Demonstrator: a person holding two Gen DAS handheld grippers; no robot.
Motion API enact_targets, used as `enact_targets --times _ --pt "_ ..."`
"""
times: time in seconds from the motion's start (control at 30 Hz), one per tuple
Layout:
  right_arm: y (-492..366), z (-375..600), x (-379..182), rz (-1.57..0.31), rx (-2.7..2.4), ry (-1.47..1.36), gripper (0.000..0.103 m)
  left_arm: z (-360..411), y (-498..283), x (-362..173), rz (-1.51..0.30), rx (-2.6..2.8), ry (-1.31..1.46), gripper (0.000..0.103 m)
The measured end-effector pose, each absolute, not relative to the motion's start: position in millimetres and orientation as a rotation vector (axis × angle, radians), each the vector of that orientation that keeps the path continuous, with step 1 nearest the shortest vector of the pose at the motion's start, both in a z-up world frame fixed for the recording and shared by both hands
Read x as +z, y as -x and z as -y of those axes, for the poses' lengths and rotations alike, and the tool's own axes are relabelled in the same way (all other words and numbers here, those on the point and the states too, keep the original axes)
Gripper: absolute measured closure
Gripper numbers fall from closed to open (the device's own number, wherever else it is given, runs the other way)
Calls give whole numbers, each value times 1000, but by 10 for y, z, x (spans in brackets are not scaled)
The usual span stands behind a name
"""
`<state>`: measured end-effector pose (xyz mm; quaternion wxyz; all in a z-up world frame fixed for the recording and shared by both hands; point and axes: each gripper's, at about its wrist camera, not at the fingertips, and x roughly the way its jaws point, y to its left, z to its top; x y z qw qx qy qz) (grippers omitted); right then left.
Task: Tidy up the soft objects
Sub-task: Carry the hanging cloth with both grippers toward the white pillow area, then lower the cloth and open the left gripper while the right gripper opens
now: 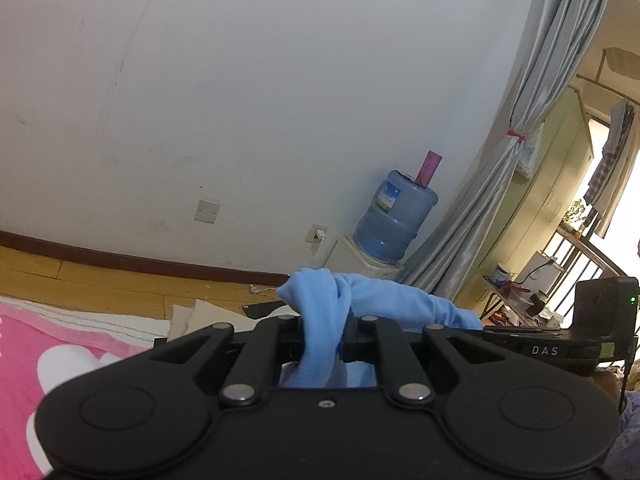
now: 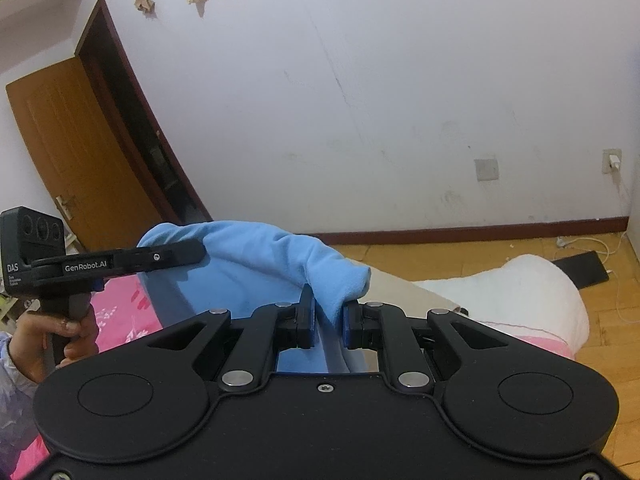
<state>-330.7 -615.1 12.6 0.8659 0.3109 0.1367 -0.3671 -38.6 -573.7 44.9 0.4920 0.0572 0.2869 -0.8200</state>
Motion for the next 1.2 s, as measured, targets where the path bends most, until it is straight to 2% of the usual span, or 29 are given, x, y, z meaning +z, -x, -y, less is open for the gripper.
enact_targets --times 0.2,0.63,1.2 --pt "3267 6168 107 -288 -781 -663 91 5800 429 394 -636 -1978 -182 95" --pt "3241 6165 172 -315 -811 -683 91 6205 416 129 -633 -1980 -222 95" --pt "3244 6299 -100 -349 -846 -724 90 6616 498 -205 -624 -1947 -336 95"
